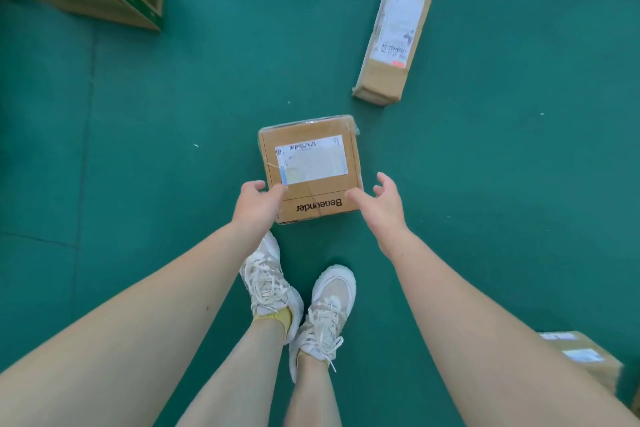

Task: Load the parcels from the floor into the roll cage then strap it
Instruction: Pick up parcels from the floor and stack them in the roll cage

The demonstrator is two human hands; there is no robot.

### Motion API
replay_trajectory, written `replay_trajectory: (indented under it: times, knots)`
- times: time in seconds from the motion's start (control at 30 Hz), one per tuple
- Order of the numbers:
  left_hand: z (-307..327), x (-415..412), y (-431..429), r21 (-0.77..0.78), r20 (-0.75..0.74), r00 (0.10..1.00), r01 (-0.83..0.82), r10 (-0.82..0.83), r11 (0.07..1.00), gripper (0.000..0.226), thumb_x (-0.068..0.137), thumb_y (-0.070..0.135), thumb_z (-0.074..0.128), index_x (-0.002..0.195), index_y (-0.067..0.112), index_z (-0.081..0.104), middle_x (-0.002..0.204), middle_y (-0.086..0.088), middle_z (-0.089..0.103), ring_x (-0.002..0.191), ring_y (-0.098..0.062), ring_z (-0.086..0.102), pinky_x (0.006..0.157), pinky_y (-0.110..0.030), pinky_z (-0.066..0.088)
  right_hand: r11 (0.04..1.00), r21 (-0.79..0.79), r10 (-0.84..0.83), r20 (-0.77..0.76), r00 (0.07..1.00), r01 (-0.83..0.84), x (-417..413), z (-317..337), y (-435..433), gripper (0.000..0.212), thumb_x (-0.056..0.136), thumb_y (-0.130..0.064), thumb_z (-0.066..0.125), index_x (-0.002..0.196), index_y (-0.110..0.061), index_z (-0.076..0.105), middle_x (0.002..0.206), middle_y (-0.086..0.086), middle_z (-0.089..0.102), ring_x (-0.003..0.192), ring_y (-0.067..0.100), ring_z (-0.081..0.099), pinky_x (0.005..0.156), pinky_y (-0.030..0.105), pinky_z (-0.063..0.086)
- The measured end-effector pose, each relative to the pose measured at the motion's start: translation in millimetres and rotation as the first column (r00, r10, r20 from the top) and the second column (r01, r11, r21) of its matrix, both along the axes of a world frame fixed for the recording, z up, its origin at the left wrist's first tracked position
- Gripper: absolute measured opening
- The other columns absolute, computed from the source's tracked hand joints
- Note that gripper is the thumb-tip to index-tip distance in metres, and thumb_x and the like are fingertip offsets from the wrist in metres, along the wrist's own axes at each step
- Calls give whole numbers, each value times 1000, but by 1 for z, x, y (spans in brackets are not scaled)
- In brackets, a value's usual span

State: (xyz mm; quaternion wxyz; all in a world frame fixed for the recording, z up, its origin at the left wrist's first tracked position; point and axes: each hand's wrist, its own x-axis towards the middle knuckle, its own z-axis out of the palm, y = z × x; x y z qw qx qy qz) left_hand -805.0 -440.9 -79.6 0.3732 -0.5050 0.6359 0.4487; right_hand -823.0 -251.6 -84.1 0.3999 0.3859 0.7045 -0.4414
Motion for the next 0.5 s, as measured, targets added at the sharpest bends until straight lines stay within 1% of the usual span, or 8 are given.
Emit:
replay_trajectory:
  times: [0.1,0.17,0.23,0.3,0.33,0.4,0.43,0.5]
  knots:
    - [-45,9,-2,-33,-9,999,-43,43,998,63,96,35,52,150,13,28,88,16,41,98,-16,45,96,-35,40,1000,-11,8,-5,1000,-8,1,-46,1,84,87,-27,68,157,-26,21,161,3,28,143,21,35,108,38,34]
    - [-70,14,-2,-31,-3,998,-61,61,998,64,95,40,53,149,15,29,112,13,48,105,-17,46,96,-36,42,1000,-10,11,-11,1000,-11,1,-69,2,86,86,-31,70,157,-26,21,159,1,31,142,21,37,107,37,35]
    - [-91,18,0,-10,11,997,-71,71,997,60,93,46,52,143,16,39,130,6,52,104,-18,52,83,-33,45,1000,-25,12,-25,1000,-13,-1,-85,0,90,82,-43,74,156,-24,26,154,-1,39,137,19,43,109,37,38]
    - [-105,21,3,5,17,997,-81,81,997,57,93,51,50,136,14,43,126,1,57,101,-19,55,74,-32,42,999,-19,29,-52,998,-30,1,-100,0,92,69,-60,76,148,-24,43,143,-6,54,127,15,55,107,40,46]
    - [-109,21,5,10,19,995,-95,95,995,59,93,54,48,136,14,42,127,1,56,107,-21,55,80,-33,43,1000,-13,24,-75,997,-25,3,-106,1,85,67,-63,76,140,-26,53,134,-8,61,120,12,60,101,39,51]
    - [-117,21,9,18,23,992,-126,125,992,73,91,62,47,145,14,34,141,-1,49,125,-25,49,101,-42,41,1000,-21,16,-115,993,-19,9,-111,-1,54,74,-55,75,121,-30,67,119,-10,69,108,9,66,89,31,54]
    - [-119,22,11,24,26,989,-145,144,989,79,90,65,47,149,16,30,147,-1,44,131,-26,45,108,-47,38,999,-31,13,-126,992,-17,12,-112,-2,47,76,-53,74,118,-32,68,120,-10,68,109,8,65,89,29,52]
    - [-115,21,13,39,25,982,-190,189,981,80,89,65,49,150,17,28,147,-1,43,132,-26,45,110,-47,36,999,-49,16,-125,992,-22,17,-108,-5,64,74,-57,74,132,-34,59,134,-15,56,120,5,55,101,31,45]
